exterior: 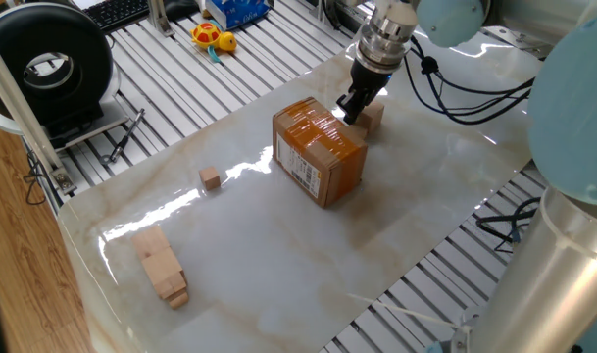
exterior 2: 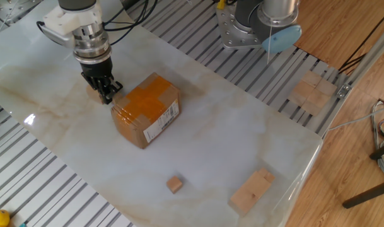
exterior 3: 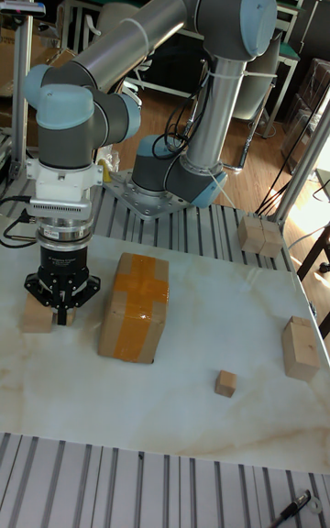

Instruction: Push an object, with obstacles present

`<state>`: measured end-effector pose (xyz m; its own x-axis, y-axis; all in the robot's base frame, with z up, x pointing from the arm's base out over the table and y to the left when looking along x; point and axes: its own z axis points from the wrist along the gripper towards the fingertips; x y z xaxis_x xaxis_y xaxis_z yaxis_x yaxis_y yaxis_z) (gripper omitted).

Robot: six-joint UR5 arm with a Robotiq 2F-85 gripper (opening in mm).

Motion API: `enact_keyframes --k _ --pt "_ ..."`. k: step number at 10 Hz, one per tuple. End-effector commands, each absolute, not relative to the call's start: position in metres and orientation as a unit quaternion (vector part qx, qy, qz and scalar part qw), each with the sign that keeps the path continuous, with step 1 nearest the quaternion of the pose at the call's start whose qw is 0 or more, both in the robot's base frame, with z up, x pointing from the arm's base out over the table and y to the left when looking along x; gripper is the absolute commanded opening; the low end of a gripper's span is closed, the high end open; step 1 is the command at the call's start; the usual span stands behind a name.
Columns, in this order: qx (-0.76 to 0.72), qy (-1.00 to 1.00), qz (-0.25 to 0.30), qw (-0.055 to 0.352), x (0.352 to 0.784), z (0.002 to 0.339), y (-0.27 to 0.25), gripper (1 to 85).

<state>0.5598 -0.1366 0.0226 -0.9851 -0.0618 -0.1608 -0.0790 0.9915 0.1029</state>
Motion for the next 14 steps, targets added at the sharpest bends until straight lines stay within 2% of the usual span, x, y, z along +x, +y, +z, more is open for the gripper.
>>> enact_keyframes --k 1,9,14 --pt "-0.033 0.995 0.054 0.083 0.565 0.023 -0.136 1.3" --pt "-0.032 0.995 0.066 0.075 0.561 0.033 -0.121 1.3" --pt "-0.035 0.995 0.056 0.074 0.571 0.027 -0.124 1.3"
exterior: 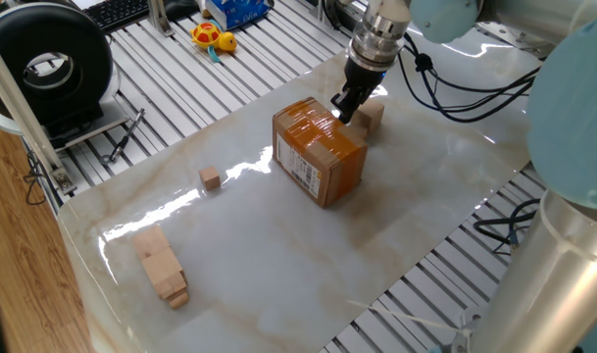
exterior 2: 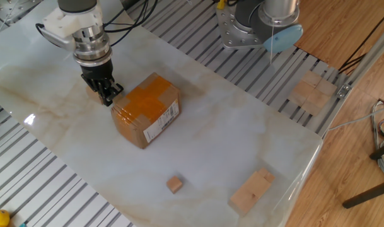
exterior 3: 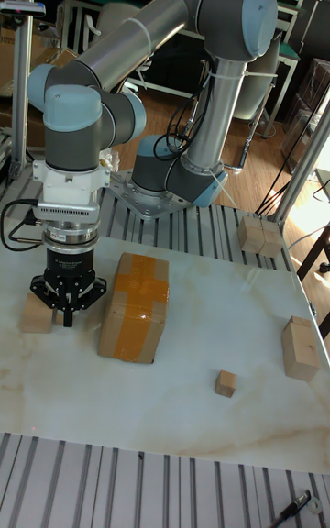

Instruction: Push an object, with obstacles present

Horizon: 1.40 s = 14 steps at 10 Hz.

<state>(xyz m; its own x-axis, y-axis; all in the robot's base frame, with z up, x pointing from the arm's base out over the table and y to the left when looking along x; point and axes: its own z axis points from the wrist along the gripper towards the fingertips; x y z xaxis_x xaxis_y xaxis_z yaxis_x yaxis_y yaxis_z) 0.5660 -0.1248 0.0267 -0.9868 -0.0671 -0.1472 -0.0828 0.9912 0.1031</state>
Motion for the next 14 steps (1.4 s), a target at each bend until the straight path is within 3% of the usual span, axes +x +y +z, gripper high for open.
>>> enact_keyframes --k 1,14 --pt "-0.034 0.995 0.058 0.075 0.571 0.027 -0.123 1.3" --pt "-0.033 0.994 0.072 0.079 0.517 0.021 -0.131 1.7"
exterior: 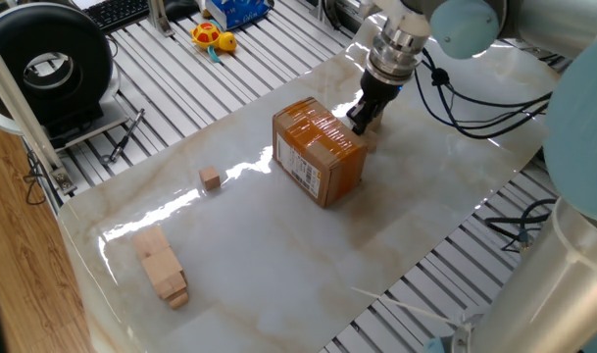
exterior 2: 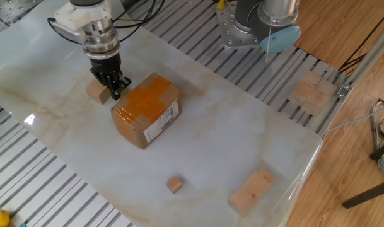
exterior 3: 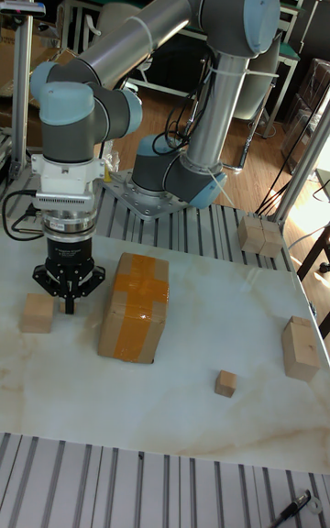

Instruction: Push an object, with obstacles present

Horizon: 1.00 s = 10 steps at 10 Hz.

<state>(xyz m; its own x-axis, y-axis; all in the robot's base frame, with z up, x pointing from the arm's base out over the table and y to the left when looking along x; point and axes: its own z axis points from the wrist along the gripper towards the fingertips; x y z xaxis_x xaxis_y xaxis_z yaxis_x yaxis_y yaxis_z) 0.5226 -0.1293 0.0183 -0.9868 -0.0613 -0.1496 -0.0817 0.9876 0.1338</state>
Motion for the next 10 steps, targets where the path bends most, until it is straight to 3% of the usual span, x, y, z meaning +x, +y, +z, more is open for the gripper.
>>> enact_keyframes --k 1,4,10 --pt "-0.034 0.994 0.070 0.080 0.517 0.021 -0.132 1.7" --pt "-0.037 0.993 0.074 0.087 0.521 0.021 -0.130 1.3" --pt "-0.041 0.993 0.079 0.076 0.480 0.020 -0.140 1.3"
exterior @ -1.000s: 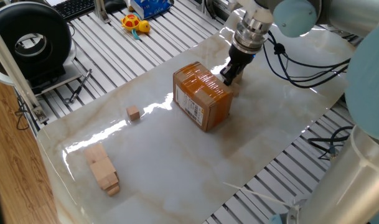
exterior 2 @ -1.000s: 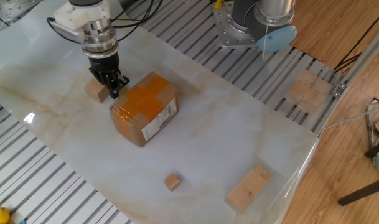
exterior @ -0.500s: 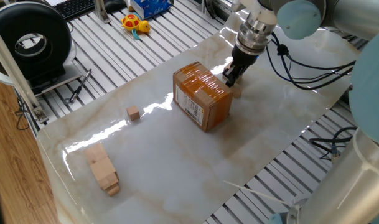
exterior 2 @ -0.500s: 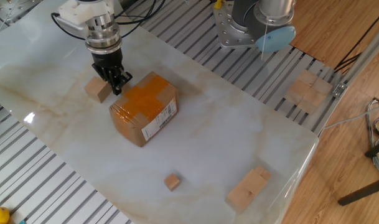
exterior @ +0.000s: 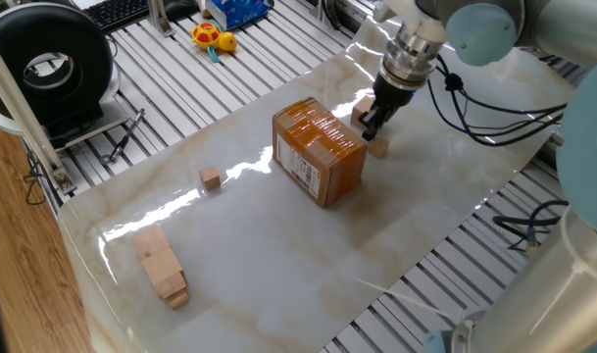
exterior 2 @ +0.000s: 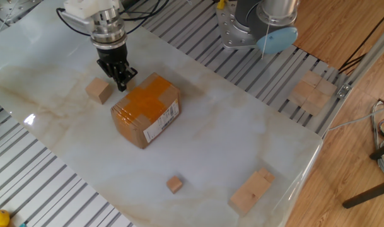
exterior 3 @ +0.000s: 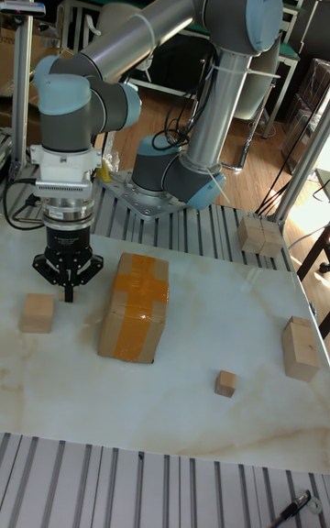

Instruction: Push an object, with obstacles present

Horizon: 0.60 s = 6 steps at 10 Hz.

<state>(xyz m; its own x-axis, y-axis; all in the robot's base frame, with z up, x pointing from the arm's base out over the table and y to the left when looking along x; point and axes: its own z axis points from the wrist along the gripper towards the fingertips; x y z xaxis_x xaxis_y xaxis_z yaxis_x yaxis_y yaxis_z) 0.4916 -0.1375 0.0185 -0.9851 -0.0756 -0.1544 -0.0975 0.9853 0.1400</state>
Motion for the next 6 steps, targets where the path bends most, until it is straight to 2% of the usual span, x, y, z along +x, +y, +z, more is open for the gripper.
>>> enact_keyframes --k 1,6 --pt "-0.045 0.993 0.074 0.080 0.4818 0.0193 -0.1429 1.7" --pt "-0.038 0.994 0.066 0.081 0.4834 0.0194 -0.1466 1.7"
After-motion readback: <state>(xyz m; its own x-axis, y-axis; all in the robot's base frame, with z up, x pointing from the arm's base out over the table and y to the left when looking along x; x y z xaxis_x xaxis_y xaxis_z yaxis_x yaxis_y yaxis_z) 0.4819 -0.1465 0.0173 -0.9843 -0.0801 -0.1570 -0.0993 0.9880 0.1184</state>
